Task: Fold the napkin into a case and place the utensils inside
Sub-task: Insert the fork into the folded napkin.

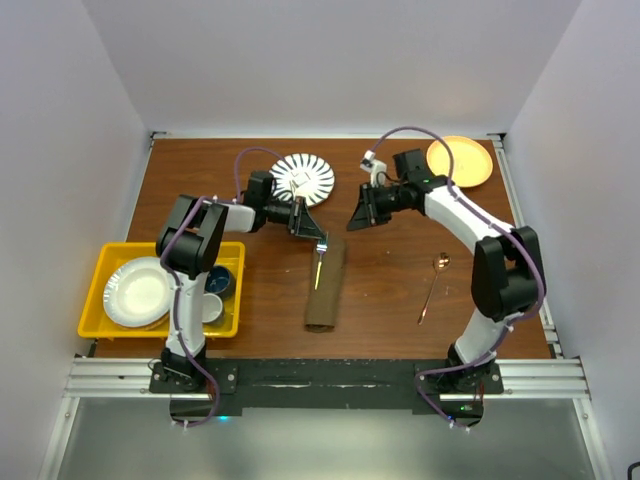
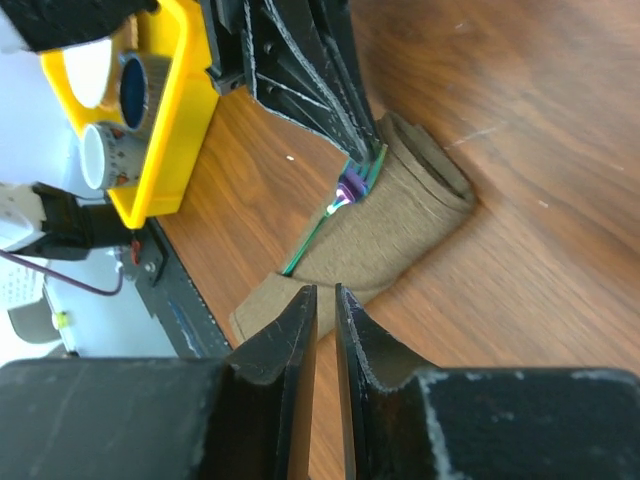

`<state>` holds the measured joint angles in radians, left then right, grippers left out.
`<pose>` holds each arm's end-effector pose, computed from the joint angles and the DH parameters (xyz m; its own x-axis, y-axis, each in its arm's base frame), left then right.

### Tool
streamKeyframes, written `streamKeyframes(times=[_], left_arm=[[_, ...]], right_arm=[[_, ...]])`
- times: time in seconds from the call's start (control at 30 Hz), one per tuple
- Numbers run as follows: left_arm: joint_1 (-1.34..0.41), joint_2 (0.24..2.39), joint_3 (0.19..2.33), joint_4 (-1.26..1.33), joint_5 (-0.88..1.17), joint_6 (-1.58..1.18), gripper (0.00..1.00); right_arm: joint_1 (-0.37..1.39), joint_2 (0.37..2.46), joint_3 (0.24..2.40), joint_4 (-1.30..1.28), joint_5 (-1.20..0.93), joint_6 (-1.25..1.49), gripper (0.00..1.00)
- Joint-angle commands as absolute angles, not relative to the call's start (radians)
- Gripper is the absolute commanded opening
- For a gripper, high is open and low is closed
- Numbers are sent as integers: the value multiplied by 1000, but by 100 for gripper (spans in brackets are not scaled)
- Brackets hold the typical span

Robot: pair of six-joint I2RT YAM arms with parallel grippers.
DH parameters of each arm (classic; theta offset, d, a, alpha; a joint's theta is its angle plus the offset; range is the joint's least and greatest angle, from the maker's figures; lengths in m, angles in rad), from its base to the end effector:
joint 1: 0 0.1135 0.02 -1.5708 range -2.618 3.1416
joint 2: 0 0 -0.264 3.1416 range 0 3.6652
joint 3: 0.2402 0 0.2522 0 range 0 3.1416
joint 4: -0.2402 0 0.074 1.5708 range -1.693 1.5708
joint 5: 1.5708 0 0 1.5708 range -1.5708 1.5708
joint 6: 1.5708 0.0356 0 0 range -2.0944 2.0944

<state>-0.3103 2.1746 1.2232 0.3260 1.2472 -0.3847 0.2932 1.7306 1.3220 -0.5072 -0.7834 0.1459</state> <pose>0.3993 -0.1635 0.1163 -0.8278 0.1401 -0.5432 0.5592 0.1302 -0.8187 0.3480 0.1313 0.2532 -0.8407 -0.1462 -0.5213 -0.4994 0.5815 0.6423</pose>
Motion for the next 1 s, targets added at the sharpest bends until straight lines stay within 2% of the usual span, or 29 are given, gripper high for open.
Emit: streamKeyframes(times=[0.0, 0.33, 0.6, 0.97], left_arm=[[-316, 2128, 1210, 336, 1252, -339, 0], [-314, 2135, 1204, 296, 1243, -301, 0], [-316, 2148, 1201, 298, 1241, -305, 0], [-318, 2131, 1177, 247, 1232, -258, 0]], right_arm=[[356, 1779, 1298, -385, -743, 187, 17], [416, 1930, 1293, -269, -651, 250, 10], [425, 2008, 1293, -239, -627, 259, 9], [425, 2031, 1281, -248, -569, 261, 4]])
